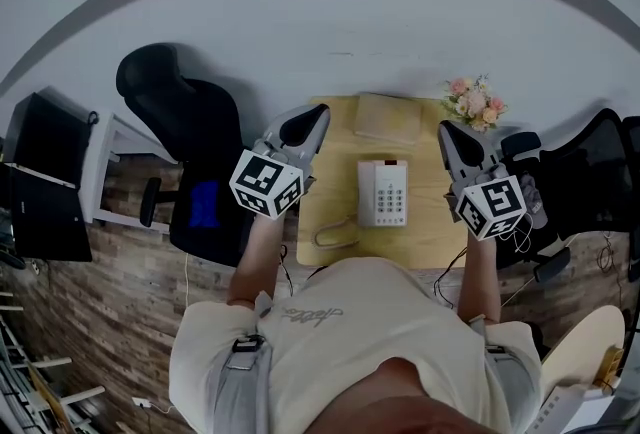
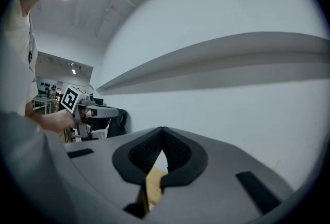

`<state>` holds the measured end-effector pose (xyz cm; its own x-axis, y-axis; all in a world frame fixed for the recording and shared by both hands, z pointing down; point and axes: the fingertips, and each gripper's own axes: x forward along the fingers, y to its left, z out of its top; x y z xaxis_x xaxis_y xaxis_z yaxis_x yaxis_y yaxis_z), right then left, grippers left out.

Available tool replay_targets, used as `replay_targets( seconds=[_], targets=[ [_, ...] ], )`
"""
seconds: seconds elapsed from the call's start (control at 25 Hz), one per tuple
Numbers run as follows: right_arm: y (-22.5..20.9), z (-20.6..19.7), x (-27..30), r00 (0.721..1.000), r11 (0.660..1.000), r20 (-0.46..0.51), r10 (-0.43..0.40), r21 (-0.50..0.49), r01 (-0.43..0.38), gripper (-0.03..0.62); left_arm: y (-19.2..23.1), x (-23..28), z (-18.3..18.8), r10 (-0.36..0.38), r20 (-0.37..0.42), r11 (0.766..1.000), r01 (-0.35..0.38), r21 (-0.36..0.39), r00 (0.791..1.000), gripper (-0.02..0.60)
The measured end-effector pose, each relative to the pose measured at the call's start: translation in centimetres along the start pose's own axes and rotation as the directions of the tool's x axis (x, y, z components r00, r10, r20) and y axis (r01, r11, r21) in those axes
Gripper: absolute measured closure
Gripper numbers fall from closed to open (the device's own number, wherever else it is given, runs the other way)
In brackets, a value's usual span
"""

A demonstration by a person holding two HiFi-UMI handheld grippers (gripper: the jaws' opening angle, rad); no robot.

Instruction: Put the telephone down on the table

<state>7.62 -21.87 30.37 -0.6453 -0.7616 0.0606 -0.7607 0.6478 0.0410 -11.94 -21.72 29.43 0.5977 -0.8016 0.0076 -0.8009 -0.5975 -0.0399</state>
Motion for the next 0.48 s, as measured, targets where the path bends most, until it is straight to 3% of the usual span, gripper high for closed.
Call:
replay_targets(
  seconds=[0.48],
  targets=[
    [0.6,-1.5,-0.5,1.000,1.000,-0.012,0.002,0.024,-0.001,0.592,-0.9,-0.8,-1.1,-0.012,-0.023,1.000,0.012,-0.020,1.000,0.563]
  ],
)
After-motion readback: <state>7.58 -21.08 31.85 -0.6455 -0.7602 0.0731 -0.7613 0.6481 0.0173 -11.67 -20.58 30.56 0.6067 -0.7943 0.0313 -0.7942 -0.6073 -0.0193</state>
